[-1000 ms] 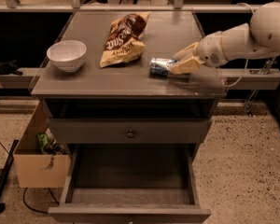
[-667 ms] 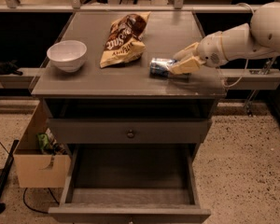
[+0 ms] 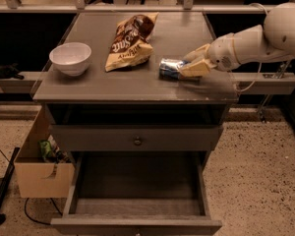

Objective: Pick redbull can from middle drawer and place on counter

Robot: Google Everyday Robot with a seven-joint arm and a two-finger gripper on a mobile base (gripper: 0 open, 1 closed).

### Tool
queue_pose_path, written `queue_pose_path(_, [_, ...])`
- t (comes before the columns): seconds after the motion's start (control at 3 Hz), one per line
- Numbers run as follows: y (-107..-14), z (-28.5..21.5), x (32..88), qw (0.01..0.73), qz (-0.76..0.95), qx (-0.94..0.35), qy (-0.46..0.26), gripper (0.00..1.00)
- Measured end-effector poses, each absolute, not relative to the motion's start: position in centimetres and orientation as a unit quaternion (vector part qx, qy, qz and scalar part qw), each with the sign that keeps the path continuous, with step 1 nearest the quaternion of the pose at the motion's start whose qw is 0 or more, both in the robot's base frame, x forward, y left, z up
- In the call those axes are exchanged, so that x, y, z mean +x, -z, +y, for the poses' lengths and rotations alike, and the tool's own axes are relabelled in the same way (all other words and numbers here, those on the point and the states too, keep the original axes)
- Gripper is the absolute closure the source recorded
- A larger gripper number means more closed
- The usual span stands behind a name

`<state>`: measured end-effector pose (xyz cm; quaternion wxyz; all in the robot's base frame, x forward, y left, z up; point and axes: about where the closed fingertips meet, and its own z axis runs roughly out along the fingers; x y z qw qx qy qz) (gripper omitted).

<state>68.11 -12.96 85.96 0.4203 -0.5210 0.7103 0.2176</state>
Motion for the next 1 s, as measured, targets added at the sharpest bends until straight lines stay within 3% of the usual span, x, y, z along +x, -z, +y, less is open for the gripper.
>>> queue_pose_path(0.33, [-85.96, -12.96, 68.11, 0.42, 0.71, -0.521, -0.218, 0.04])
queue_pose_path(1.0, [-85.95, -12.95, 68.11, 0.42, 0.71, -0.521, -0.218, 0.0])
